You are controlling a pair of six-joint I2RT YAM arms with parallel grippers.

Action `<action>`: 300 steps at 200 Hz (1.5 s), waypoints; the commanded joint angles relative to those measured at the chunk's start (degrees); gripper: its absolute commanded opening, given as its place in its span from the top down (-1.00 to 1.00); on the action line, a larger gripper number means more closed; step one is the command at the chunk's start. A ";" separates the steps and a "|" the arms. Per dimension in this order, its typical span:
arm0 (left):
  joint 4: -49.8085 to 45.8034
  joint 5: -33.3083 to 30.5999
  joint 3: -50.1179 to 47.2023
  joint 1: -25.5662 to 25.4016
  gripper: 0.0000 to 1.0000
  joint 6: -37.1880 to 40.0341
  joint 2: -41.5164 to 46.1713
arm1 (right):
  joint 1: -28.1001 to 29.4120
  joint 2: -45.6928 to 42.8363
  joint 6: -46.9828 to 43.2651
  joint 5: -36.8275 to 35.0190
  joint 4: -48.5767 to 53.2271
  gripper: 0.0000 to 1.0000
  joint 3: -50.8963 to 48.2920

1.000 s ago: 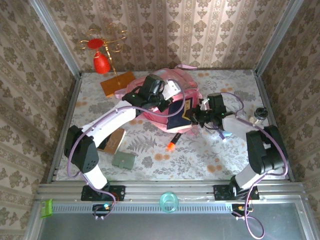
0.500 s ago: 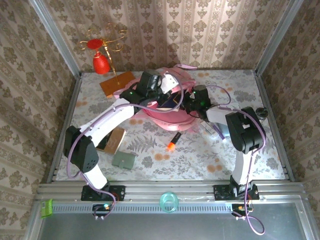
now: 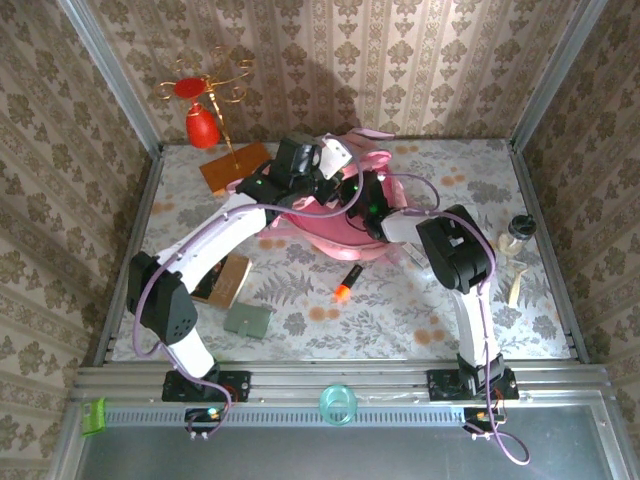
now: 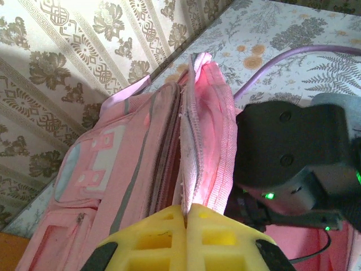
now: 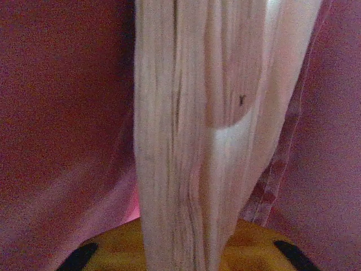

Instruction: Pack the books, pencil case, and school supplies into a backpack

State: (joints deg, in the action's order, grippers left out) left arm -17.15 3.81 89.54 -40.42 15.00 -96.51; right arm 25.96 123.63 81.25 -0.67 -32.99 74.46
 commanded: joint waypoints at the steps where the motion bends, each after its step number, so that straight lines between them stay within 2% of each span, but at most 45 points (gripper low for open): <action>1: 4.64 1.89 3.70 0.28 1.00 -1.93 0.25 | -0.40 -2.90 -2.81 -4.46 0.12 0.32 0.16; 18: 5.20 2.32 3.24 0.69 1.00 -2.64 0.04 | -1.45 -8.59 -6.88 -3.70 2.99 0.09 -4.25; 53: 6.13 2.95 1.56 1.62 1.00 -3.05 0.20 | -4.55 -22.23 -13.26 0.47 5.74 0.04 -17.59; 82: 8.83 4.67 -3.42 1.64 1.00 -1.24 1.33 | -8.21 -35.25 -21.72 5.31 14.29 -0.01 -26.80; 118: 10.11 2.21 -11.33 -2.37 1.00 5.29 0.55 | -15.89 -49.11 -33.85 7.44 32.90 -0.05 -28.05; 138: 10.86 -0.76 -14.99 -3.63 1.00 5.91 -0.92 | -18.76 -53.85 -38.28 6.76 37.74 -0.07 -28.22; 147: 10.47 -1.26 -15.81 -3.93 0.88 5.67 -1.42 | -19.78 -55.00 -39.63 6.80 38.99 -0.08 -28.29; 157: 10.40 -0.84 -16.72 -4.15 0.65 4.82 -1.54 | -20.55 -55.60 -40.72 7.21 40.15 -0.08 -28.34; 170: 10.48 1.39 -18.04 -4.44 0.36 3.57 -1.19 | -21.41 -55.61 -41.78 8.06 41.47 -0.08 -28.31; 182: 10.43 4.14 -18.75 -4.57 0.18 2.08 -0.88 | -21.81 -55.52 -42.38 8.56 42.50 -0.08 -28.55; 200: 10.20 7.17 -18.28 -4.83 0.01 -0.69 -0.83 | -22.13 -55.61 -42.71 9.00 42.29 -0.08 -29.86; 217: 9.94 7.06 -16.94 -5.74 -0.08 -2.04 -1.84 | -22.43 -55.52 -42.42 9.87 41.66 -0.08 -30.72; 236: 8.47 4.54 -14.74 -6.46 -0.10 -3.56 -3.56 | -22.44 -54.96 -42.37 13.11 40.84 -0.08 -30.88; 257: 7.44 1.09 -16.14 -5.24 -0.10 -9.08 -1.69 | -20.79 -54.33 -44.93 17.64 43.37 -0.08 -29.27; 280: 5.05 -4.58 -24.82 -0.72 -0.12 -21.60 7.47 | -11.87 -54.38 -51.13 16.53 49.24 -0.11 -26.73; 300: -2.65 -7.90 -33.04 5.88 -0.15 -32.77 16.96 | -1.93 -52.74 -51.93 16.98 48.66 -0.14 -25.84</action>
State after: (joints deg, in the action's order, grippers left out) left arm -10.39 2.66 63.86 -41.67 -1.15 -90.56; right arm 14.55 69.28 34.22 13.87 12.60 45.95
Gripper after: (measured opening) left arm 0.563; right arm 0.562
